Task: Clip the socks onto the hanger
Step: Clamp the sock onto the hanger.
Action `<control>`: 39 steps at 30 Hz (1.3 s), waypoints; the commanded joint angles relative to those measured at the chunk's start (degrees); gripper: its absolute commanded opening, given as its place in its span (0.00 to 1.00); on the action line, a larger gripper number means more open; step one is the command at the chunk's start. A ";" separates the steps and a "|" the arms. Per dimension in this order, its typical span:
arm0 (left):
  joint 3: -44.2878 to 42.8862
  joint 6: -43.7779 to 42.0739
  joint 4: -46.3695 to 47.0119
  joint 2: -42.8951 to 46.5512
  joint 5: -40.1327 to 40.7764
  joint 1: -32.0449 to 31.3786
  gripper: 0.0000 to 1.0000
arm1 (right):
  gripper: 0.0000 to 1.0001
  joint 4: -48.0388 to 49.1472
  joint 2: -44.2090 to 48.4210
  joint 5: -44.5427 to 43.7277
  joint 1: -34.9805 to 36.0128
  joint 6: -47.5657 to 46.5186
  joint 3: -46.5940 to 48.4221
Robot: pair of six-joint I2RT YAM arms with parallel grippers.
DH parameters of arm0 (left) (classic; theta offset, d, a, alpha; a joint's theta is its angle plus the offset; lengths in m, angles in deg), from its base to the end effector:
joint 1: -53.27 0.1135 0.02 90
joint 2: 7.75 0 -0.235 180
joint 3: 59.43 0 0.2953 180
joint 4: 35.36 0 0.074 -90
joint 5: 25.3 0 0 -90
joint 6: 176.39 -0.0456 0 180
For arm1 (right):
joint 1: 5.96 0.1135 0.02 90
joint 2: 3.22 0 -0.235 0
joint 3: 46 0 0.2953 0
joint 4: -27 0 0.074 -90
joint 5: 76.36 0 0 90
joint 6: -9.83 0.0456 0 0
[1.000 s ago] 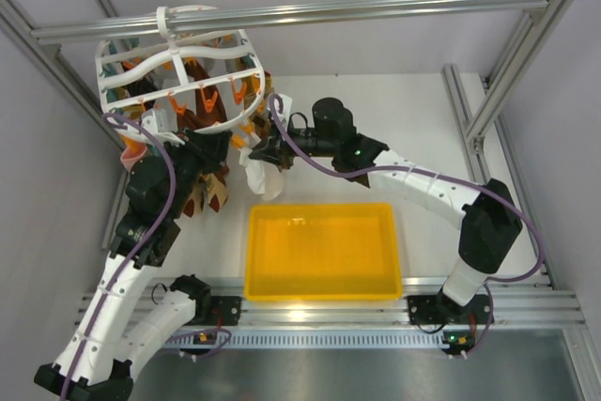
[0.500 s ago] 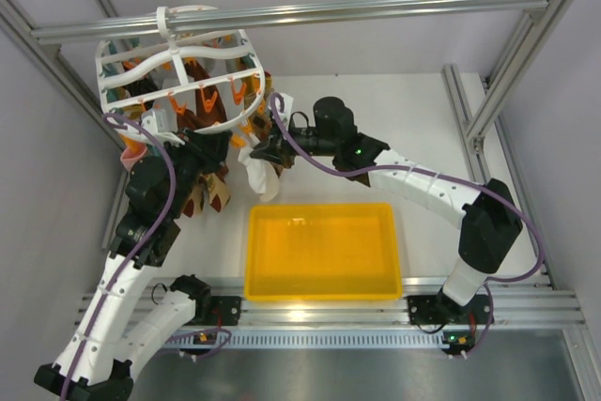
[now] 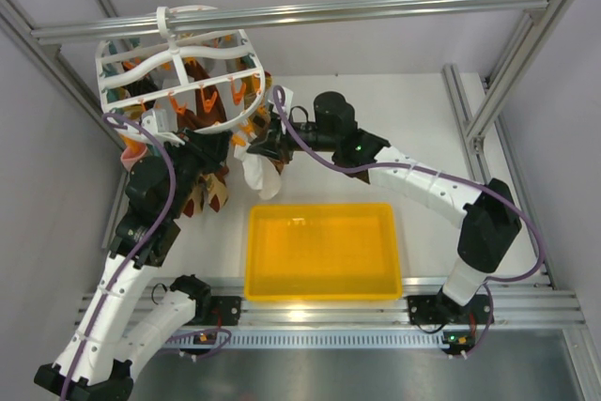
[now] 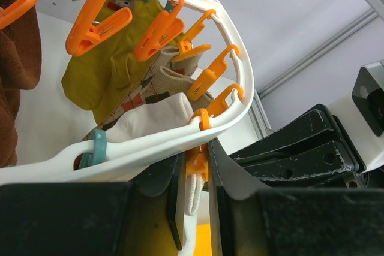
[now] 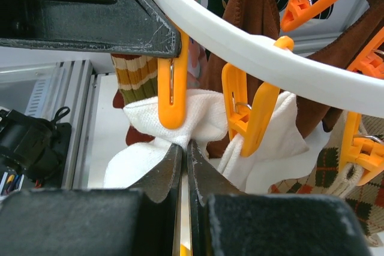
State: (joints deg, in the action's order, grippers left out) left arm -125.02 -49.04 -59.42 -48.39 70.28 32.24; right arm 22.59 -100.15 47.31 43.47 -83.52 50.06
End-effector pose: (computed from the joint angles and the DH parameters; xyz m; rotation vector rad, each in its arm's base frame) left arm 0.2151 -0.0780 0.3930 -0.3054 1.5722 -0.7243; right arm 0.2768 0.3621 0.3320 -1.1780 1.3169 1.0821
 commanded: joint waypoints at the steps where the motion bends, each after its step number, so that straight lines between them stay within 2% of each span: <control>1: 0.78 -0.25 2.41 -0.31 0.04 0.56 0.00 | 0.00 2.97 -0.19 1.13 0.14 0.89 3.73; 8: 0.96 0.19 2.14 -0.31 0.04 0.56 0.00 | 0.00 3.23 -1.16 1.22 0.58 1.33 5.57; 14: 1.04 0.27 1.79 -0.14 0.22 0.56 0.09 | 0.00 3.94 -1.34 1.31 0.67 2.04 6.10; 15: 1.04 0.27 1.62 0.04 0.30 0.56 0.12 | 0.00 3.85 -1.25 1.31 0.67 2.12 6.19; 16: 1.04 0.10 1.62 0.04 0.22 0.56 0.21 | 0.00 3.76 -1.25 1.31 0.67 2.04 6.19; 19: 0.96 -0.25 1.44 0.56 0.13 0.56 0.34 | 0.00 2.98 -1.34 1.31 0.67 1.42 6.19; 20: 0.96 -0.34 1.44 0.65 0.04 0.56 0.42 | 0.00 2.80 -1.34 1.31 0.67 1.25 6.11; 23: 0.87 -1.13 1.44 1.44 -0.83 0.56 0.52 | 0.00 2.27 -1.42 1.05 0.49 0.63 6.10; 34: 2.71 -4.47 -1.55 6.54 -5.05 0.56 0.71 | 0.00 0.51 -1.95 0.26 -0.74 1.42 7.33; 37: 5.08 -5.70 -1.37 8.82 -9.17 0.56 0.85 | 0.00 -0.02 -1.86 -0.36 -1.96 2.65 7.25; 39: 6.48 -6.84 -1.46 10.14 -11.20 0.56 0.89 | 0.00 -0.28 -1.69 -0.62 -3.10 3.00 7.25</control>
State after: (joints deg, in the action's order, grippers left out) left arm -120.30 -53.33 -61.26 -39.73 64.07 32.54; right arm 21.58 -102.03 47.38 42.42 -81.90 54.34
